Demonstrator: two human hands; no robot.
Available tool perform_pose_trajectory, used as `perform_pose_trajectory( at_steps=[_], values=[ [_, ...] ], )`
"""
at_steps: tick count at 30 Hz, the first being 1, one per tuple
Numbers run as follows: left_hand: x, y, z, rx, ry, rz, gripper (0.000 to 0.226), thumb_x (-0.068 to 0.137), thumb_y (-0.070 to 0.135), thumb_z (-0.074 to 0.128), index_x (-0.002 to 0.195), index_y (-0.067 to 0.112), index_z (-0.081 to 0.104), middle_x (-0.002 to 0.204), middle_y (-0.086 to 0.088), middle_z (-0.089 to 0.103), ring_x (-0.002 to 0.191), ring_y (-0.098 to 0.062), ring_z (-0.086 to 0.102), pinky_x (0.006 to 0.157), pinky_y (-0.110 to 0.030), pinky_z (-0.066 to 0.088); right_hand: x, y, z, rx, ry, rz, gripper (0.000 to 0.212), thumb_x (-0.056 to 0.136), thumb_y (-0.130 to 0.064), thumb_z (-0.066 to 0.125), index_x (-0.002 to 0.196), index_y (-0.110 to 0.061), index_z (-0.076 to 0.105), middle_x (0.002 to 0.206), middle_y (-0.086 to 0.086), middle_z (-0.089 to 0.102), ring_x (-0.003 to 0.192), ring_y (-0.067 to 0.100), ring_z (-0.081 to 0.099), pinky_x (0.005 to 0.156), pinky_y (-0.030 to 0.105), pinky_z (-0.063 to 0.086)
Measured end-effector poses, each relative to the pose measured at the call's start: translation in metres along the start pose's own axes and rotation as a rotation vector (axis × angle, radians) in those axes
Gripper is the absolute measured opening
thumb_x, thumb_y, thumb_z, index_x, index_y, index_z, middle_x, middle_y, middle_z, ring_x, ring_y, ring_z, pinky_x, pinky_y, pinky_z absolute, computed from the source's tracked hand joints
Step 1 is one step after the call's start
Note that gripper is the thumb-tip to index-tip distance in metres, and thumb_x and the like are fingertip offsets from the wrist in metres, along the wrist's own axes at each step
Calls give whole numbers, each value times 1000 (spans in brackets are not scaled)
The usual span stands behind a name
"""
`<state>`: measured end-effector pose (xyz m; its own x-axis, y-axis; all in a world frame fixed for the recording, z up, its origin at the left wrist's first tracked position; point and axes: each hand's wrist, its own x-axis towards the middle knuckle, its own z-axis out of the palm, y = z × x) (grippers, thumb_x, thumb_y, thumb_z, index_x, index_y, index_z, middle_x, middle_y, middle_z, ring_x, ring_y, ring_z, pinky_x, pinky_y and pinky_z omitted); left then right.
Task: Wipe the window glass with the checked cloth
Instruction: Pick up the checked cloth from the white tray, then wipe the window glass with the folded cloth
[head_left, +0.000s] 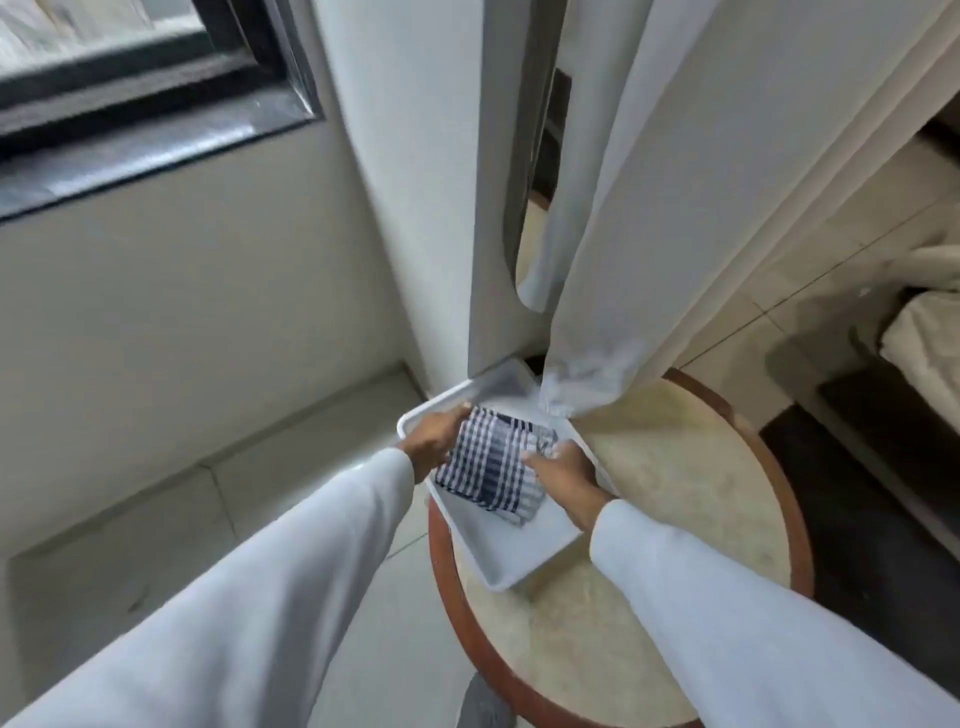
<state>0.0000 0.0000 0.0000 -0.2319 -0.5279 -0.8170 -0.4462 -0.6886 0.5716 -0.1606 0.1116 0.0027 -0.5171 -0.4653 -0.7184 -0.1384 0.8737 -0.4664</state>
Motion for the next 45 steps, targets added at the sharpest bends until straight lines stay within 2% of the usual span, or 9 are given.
perform_pose_trajectory(
  at_steps=[4, 8, 13, 21, 27, 31, 35, 40, 45],
  values=[
    [40, -6, -1, 321, -39, 16, 30, 109, 46, 59, 91, 22, 56, 83, 5, 47, 71, -11, 45, 66, -28, 43, 31, -5, 27, 55, 84, 56, 77, 98, -35, 81, 157, 0, 47, 157, 22, 60, 140, 43, 63, 114, 48, 56],
    [51, -7, -7, 462, -75, 21, 27, 103, 38, 67, 94, 12, 68, 95, -5, 70, 78, -22, 59, 58, -27, 36, 42, -11, 48, 59, 134, 56, 45, 90, -16, 84, 131, -3, 70, 134, 21, 76, 120, 40, 75, 97, 42, 63],
    [7, 34, -35, 428, -36, 113, 34, 78, 53, 68, 91, 22, 74, 92, 2, 71, 76, -18, 62, 63, -28, 37, 19, -55, 52, 258, 50, -132, 12, 88, -28, 82, 83, -17, 80, 86, 0, 82, 79, 21, 74, 67, 28, 58],
    [-152, 164, -154, 193, 186, 411, 17, 88, 40, 62, 87, 27, 73, 94, -2, 76, 86, -25, 64, 78, -36, 46, -116, -218, 16, 559, -324, -524, 11, 101, -16, 76, 109, -20, 83, 98, 1, 88, 89, 17, 84, 83, 33, 70],
    [-349, 273, -252, 68, 318, 666, 44, 82, 39, 59, 101, 4, 77, 96, -10, 88, 86, -29, 79, 85, -40, 52, -286, -376, -44, 629, -484, -854, 18, 103, -22, 77, 118, -13, 81, 112, 13, 87, 98, 26, 83, 95, 45, 69],
    [-497, 318, -306, 16, 444, 803, 22, 70, 43, 62, 67, 31, 81, 65, 14, 78, 77, -20, 66, 81, -36, 47, -414, -465, -90, 606, -638, -1084, 19, 107, -24, 72, 122, -16, 81, 121, 13, 85, 112, 31, 82, 98, 43, 68],
    [-611, 344, -365, 118, 585, 966, 45, 73, 58, 63, 92, 21, 82, 93, 0, 83, 95, -20, 68, 83, -43, 47, -526, -537, -107, 611, -762, -1260, 22, 112, -27, 61, 126, -23, 77, 124, 11, 83, 109, 25, 81, 88, 35, 70],
    [-702, 370, -430, 161, 743, 1216, 41, 90, 43, 60, 96, 7, 77, 81, 0, 73, 71, -1, 62, 73, -33, 43, -628, -610, -87, 623, -803, -1392, 26, 116, -34, 50, 134, -28, 68, 139, 20, 74, 126, 39, 74, 103, 62, 63],
    [-725, 380, -509, 172, 799, 1370, 25, 94, 49, 59, 95, 43, 83, 116, -2, 72, 104, -15, 71, 82, -30, 54, -674, -667, -36, 532, -883, -1438, 24, 104, -23, 72, 128, -25, 76, 122, 11, 83, 109, 31, 81, 82, 47, 70]
  ],
)
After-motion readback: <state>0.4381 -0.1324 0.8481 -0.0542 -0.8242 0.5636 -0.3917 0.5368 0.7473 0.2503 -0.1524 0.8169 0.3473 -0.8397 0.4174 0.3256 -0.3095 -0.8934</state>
